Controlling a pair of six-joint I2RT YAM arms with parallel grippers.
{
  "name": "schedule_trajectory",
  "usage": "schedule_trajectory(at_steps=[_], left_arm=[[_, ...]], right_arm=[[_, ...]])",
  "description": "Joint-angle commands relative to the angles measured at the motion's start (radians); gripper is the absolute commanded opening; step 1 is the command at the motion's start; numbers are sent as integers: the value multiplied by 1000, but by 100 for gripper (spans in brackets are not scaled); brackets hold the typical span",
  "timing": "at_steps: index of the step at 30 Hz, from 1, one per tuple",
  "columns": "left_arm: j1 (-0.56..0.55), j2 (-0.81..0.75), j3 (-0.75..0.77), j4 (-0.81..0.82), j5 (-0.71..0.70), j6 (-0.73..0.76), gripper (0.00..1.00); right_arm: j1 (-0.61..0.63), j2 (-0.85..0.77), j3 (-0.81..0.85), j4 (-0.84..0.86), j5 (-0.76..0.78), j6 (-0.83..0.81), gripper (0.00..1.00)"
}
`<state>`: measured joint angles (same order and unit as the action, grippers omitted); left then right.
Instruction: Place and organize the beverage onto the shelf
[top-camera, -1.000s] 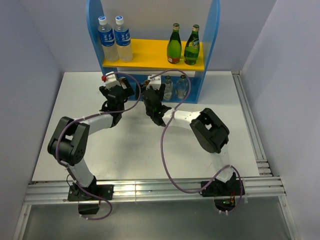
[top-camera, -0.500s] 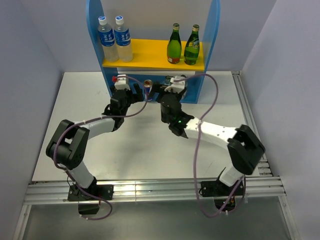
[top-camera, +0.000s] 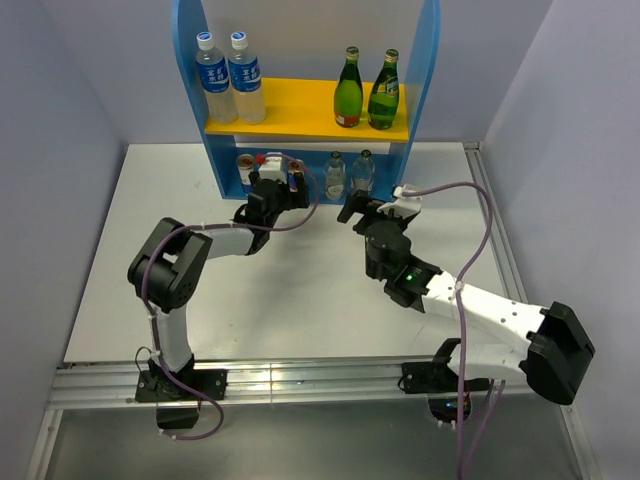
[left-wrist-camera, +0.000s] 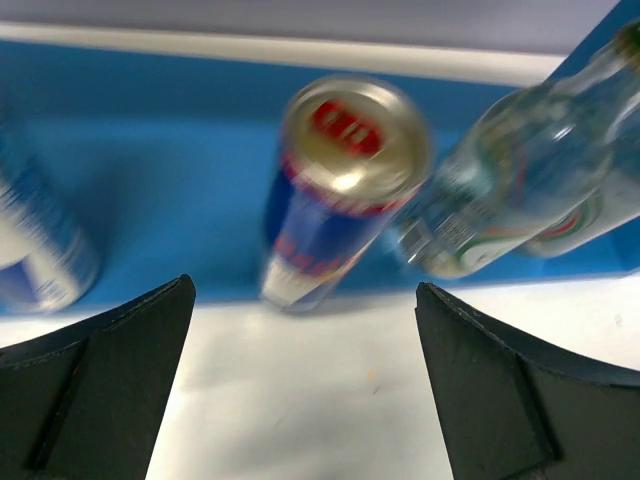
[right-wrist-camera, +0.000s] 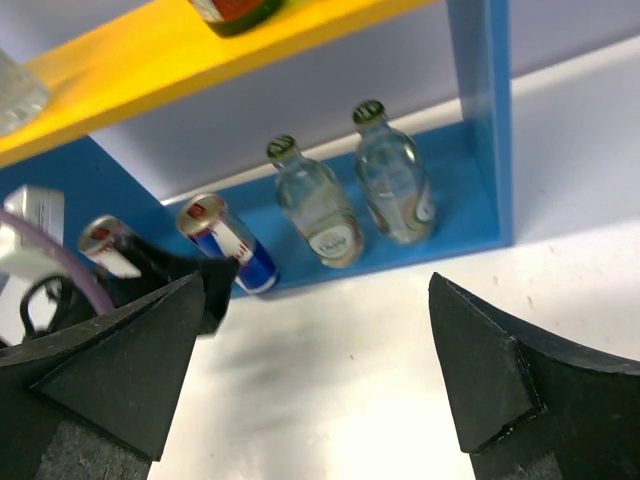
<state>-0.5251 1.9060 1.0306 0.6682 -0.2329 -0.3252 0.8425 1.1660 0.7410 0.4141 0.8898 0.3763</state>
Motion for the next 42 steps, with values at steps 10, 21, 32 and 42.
schedule_trajectory(at_steps=[10,21,32,42], left_arm=[[-33,189,247,-48,-38,25,99],[-10,263,421,-179,-135,5,68],[77,246,402,-185,-174,24,60],[106,261,428,-200,-161,68,89]], right_arm=[[4,-129,-63,-90,40,84,100],[3,-152,-69,-92,31,84,100],[3,-132,-60,-94,20,93,99],[3,-117,-54,-95,18,102,99]])
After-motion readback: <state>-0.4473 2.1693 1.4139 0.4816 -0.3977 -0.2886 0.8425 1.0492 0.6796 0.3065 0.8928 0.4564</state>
